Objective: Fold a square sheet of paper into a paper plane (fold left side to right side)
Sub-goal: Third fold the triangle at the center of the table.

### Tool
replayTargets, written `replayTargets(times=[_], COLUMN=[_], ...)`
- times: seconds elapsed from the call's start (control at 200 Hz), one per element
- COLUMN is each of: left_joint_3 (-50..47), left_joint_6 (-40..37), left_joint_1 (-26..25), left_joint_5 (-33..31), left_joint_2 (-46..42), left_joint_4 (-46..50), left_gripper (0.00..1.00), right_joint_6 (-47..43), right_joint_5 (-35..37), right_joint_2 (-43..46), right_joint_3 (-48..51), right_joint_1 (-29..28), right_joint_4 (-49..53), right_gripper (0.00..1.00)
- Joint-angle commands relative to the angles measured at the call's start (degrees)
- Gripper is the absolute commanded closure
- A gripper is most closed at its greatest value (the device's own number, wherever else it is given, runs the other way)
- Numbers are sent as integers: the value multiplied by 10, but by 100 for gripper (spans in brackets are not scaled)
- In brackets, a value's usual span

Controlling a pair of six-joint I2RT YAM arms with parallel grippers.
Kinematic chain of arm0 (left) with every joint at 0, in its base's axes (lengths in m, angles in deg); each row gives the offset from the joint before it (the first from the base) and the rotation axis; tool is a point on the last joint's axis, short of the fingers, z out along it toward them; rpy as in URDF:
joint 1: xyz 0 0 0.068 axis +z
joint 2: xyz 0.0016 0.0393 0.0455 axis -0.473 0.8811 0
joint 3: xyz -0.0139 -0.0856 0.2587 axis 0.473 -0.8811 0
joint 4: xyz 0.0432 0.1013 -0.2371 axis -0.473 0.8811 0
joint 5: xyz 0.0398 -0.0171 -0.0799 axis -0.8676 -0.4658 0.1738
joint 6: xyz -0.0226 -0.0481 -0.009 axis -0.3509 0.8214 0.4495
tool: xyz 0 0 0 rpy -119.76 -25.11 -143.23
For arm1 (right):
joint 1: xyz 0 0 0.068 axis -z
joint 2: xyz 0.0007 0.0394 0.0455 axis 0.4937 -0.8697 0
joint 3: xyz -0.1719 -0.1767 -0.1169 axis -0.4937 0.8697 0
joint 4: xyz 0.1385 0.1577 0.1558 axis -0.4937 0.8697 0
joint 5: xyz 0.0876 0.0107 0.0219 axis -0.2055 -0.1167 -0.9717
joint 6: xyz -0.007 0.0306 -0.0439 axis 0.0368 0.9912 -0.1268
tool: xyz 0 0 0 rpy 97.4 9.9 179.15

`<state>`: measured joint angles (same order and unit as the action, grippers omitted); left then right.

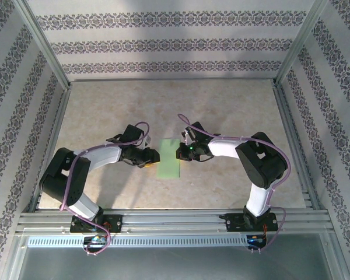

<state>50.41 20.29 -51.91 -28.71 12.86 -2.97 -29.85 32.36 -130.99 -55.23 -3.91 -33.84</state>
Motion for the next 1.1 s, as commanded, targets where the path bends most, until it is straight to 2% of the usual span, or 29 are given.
replayTargets(times=[0.0, 0.5, 0.809, 1.099], left_joint_3=[21, 40, 42, 42], left_joint_6=[-3, -11, -6, -4], left_joint_1=[-7, -14, -19, -22], left_joint_5=[-19, -16, -10, -10], left_joint_2=[21, 61, 67, 69], left_joint_4=[2, -10, -20, -23], left_gripper=[57, 60, 70, 70], right_joint_6=[-13, -12, -11, -10], right_joint_5=[11, 8, 7, 5], right_joint_2=[1, -4, -6, -6], right_joint_3=[17, 17, 17, 20], right_joint_1=[2, 3, 3, 4], right_joint_4=[39, 35, 32, 29], right_gripper=[100, 100, 100, 100])
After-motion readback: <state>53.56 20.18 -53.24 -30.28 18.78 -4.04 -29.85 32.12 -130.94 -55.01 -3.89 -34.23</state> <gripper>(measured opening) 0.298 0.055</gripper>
